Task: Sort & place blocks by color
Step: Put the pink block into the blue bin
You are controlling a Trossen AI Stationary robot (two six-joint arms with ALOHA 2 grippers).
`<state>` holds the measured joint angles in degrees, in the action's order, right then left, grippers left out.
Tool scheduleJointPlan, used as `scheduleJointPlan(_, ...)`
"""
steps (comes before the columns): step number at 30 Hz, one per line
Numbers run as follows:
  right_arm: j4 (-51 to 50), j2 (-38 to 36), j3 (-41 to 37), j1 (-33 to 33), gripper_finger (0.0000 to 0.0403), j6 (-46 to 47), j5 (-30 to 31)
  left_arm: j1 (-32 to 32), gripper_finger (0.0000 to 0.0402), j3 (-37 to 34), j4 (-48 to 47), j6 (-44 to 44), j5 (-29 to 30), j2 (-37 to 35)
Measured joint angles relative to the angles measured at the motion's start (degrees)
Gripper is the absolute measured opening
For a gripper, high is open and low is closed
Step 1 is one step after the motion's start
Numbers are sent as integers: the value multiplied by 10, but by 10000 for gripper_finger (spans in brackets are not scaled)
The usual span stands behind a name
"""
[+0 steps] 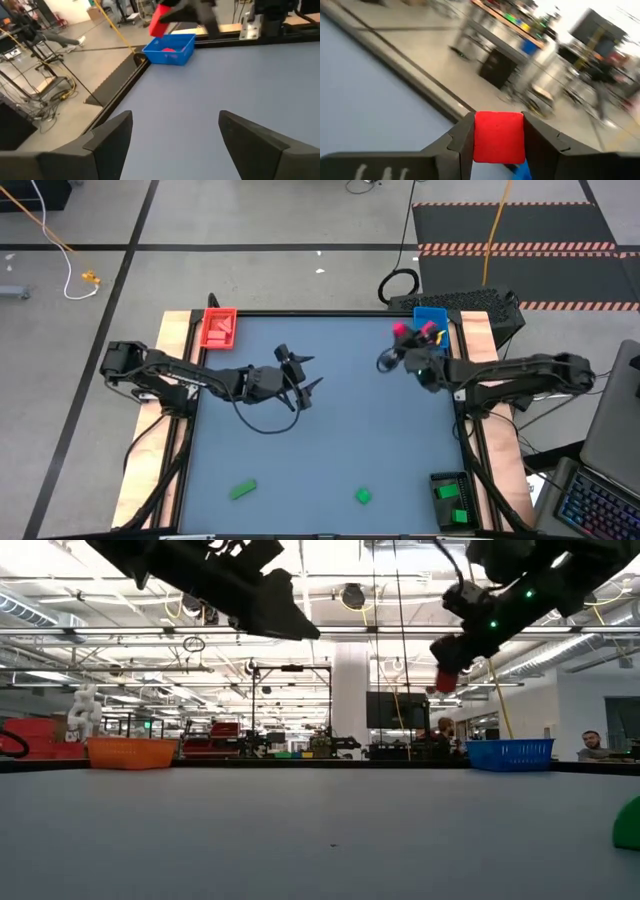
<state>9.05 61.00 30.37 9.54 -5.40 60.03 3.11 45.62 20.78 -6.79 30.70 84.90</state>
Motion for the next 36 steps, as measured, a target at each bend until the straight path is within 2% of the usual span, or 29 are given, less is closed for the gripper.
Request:
scheduleJointPlan(8,-156,-55,0,128,122,90,-8,0,294,0,-24,11,-2,2)
scheduleJointPlan(13,-207,-62,0,203,122,136,-92,0,294,0,-24,16,-2,2)
scheduleJointPlan(18,-239,-62,0,244,124,154,-108,0,294,0,-26,20,-2,2)
scheduleJointPlan(24,-248,-62,0,257,218,172,-108,0,294,0,-26,22,-2,2)
scheduleJointPlan(27,-248,-62,0,257,251,172,-108,0,294,0,-26,22,-2,2)
scheduleJointPlan(32,-248,-62,0,257,274,198,-117,0,294,0,-26,29,-28,2)
scheduleJointPlan(36,-232,-62,0,257,276,195,-194,0,294,0,-26,29,-37,2)
